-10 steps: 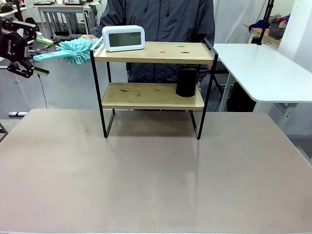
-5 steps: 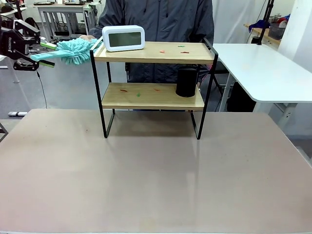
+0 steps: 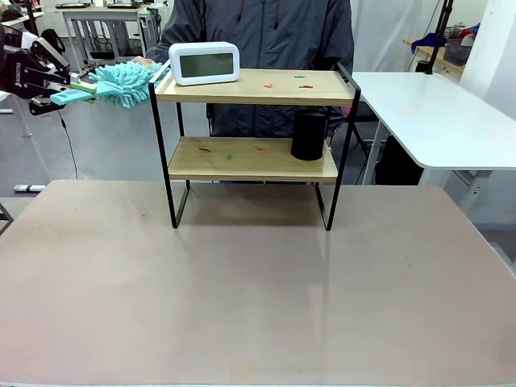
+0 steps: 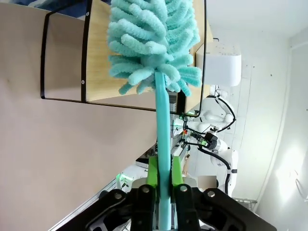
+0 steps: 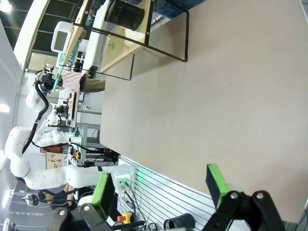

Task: Clean the shelf.
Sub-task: Pick up the Duster from the human.

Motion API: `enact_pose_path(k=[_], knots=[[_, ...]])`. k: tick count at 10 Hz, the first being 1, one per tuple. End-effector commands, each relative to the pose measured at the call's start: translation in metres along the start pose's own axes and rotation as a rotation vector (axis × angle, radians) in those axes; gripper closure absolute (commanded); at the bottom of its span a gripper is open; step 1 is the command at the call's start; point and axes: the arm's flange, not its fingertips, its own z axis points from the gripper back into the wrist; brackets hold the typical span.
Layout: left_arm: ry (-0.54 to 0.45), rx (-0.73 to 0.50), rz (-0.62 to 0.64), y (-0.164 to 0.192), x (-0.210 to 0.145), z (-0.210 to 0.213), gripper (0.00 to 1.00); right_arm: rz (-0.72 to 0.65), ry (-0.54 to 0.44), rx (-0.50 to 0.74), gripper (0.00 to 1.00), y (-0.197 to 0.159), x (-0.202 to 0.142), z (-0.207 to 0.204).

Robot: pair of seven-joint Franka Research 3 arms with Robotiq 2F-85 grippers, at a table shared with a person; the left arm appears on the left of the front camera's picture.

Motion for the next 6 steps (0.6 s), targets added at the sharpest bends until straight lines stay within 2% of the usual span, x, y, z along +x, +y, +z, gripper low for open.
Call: enact_pose_path(k=[1,3,4,6], knots=[[-0.022,-0.002,-0.038,0.001,-0.013,-0.001,1.0,0.025,-0.013,0.023,0.0,0.002,0.003,0.001],[0.006,0.035,-0.073,-0.011,-0.033,0.025,1.0,0.025,-0.013,0.023,0.0,0.002,0.003,0.001],[0.071,0.061,-0.12,-0.027,-0.063,0.071,1.0,0.025,-0.013,0.023,0.0,0.002,0.003,0.001],[0.004,0.23,-0.355,-0.036,-0.131,0.149,1.0,0.025,-0.013,0.023,0.0,0.002,0.003,0.001]])
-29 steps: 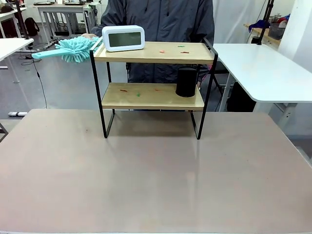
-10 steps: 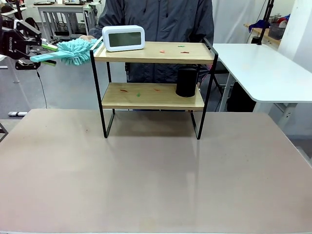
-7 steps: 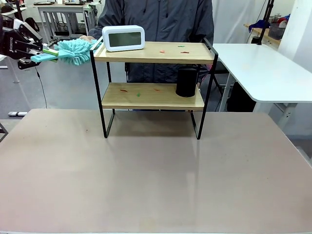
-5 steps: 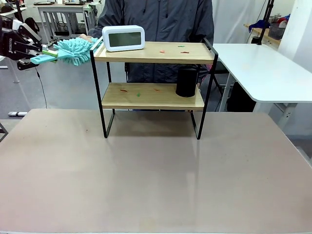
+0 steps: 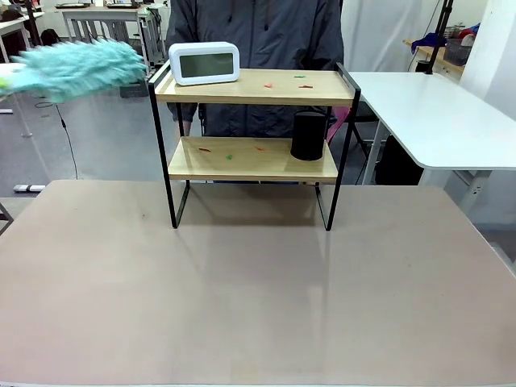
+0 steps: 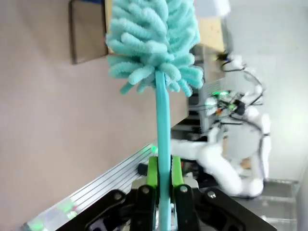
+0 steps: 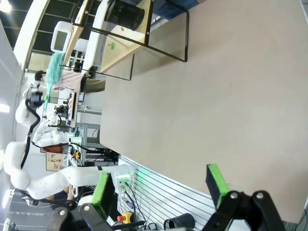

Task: Clean the shelf.
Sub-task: Pick up the Duster from the human.

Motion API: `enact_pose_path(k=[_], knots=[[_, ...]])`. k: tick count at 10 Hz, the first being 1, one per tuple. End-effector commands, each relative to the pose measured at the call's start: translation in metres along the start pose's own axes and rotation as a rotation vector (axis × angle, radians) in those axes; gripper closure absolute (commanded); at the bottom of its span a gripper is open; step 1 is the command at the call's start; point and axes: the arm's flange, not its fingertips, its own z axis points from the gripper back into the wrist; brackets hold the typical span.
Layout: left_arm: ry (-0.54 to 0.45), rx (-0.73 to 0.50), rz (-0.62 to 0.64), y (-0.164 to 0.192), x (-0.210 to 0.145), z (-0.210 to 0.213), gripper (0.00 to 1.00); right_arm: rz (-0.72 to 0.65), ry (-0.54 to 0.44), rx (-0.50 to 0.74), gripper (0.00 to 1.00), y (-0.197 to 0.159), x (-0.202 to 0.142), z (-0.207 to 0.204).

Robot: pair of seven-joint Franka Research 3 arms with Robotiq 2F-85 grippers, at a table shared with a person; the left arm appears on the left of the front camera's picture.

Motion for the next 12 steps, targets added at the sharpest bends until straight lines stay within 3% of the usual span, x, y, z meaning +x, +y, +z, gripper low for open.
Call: enact_pose_path(k=[1,2,3,4,5,12], knots=[[-0.026,0.1,-0.238,0.008,-0.064,0.042,1.0,0.026,-0.013,0.023,0.0,0.002,0.002,0.001],[0.11,0.135,-0.322,0.027,-0.096,0.039,1.0,0.026,-0.013,0.023,0.0,0.002,0.002,0.001],[0.182,0.216,-0.368,0.049,-0.11,0.033,1.0,0.026,-0.013,0.023,0.0,0.002,0.002,0.001],[0.194,0.229,-0.362,0.067,-0.116,0.032,1.0,0.026,-0.013,0.023,0.0,0.002,0.002,0.001],[0.136,0.171,-0.284,0.021,-0.111,0.059,0.98,0.026,-0.013,0.023,0.0,0.002,0.002,0.001],[0.136,0.171,-0.284,0.021,-0.111,0.059,0.98,0.026,-0.013,0.023,0.0,0.002,0.002,0.001]])
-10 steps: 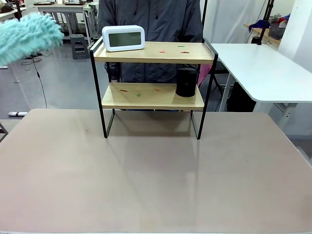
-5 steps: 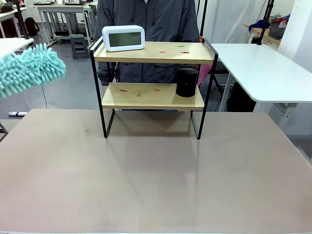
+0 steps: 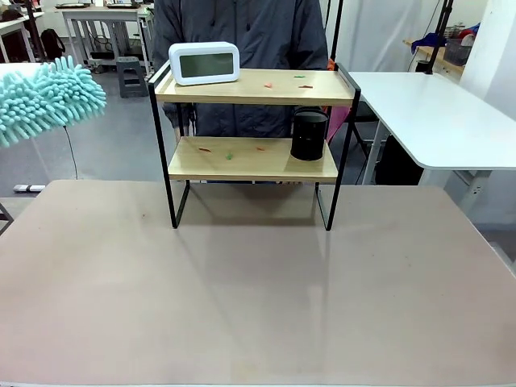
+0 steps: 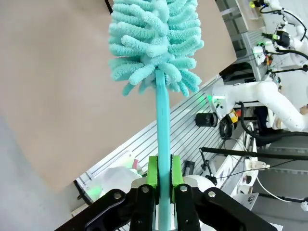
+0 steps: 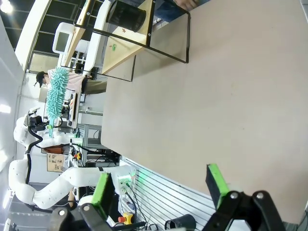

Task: Clean the shelf.
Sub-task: Pick up the Duster from the human, then clean the specific tier of the Shelf with the Duster once objects are removed.

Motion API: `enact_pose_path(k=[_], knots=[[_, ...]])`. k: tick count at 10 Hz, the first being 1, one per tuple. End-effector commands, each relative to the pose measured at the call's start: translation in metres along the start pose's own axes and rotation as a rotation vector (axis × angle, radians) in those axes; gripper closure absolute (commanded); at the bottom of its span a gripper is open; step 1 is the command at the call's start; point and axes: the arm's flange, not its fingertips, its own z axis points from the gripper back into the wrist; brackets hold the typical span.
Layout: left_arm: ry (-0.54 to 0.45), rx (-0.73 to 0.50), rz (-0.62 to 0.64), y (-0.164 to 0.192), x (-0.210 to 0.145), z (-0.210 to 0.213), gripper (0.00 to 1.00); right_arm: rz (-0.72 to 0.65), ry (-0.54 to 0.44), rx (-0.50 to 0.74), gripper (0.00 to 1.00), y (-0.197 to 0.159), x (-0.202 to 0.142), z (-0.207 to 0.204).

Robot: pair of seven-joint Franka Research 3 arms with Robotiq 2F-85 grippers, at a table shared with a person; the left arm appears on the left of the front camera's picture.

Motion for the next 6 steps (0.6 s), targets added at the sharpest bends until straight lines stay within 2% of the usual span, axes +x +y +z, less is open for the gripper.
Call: enact_pose_path(k=[1,6], knots=[[-0.01,-0.021,0.004,-0.0011,0.0006,0.0016,0.98,0.026,-0.007,0.017,0.0,0.0012,0.0021,0.0006],[-0.01,-0.021,0.004,-0.0011,0.0006,0.0016,0.98,0.026,-0.007,0.017,0.0,0.0012,0.0021,0.0006]])
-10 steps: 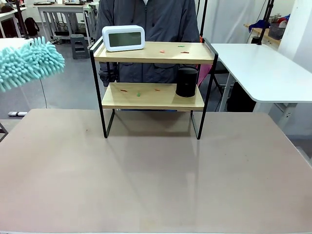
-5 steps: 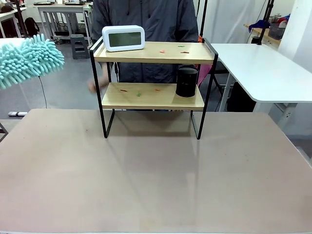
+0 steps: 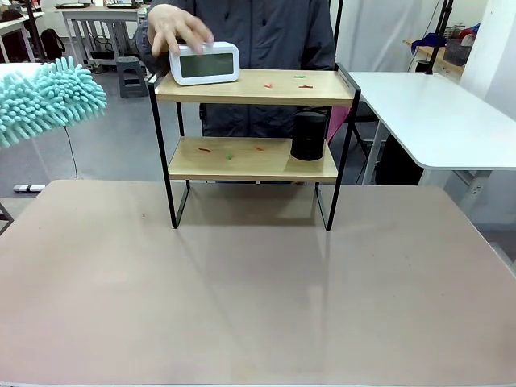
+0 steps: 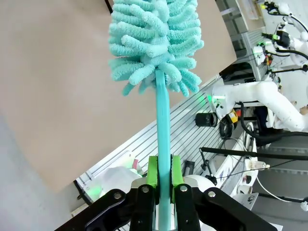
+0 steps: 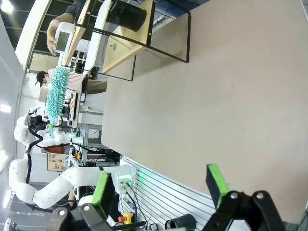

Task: Clean the shelf.
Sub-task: Clean the specific tier of the Shelf with the Duster once objects are removed.

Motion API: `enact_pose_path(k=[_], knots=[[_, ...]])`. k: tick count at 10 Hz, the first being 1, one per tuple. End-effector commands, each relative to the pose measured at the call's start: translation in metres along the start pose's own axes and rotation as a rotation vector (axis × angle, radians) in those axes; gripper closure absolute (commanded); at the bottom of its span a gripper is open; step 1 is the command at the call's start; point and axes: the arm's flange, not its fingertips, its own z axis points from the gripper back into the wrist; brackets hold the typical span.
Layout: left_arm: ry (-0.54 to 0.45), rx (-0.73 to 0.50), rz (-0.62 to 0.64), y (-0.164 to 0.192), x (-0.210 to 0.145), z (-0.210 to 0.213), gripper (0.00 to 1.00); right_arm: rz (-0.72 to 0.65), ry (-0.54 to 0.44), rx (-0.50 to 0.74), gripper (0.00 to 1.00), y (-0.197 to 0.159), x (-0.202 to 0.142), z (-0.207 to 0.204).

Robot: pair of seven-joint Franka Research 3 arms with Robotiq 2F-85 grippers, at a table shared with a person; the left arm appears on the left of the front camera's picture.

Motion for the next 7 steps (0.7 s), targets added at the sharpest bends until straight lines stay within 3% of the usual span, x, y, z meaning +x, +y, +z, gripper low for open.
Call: enact_pose_path(k=[1,4,5,7], knots=[[-0.01,-0.02,0.003,-0.001,0.001,0.002,0.98,0.026,-0.009,0.015,0.0,0.001,0.003,0.001],[-0.01,-0.02,0.003,-0.001,0.001,0.002,0.98,0.026,-0.009,0.015,0.0,0.001,0.003,0.001],[0.0,0.0,0.0,0.0,0.0,0.0,0.88,0.026,-0.009,0.015,0.0,0.001,0.003,0.001],[-0.063,0.068,0.01,-0.065,0.029,0.018,0.88,0.026,-0.009,0.015,0.0,0.001,0.003,0.001]])
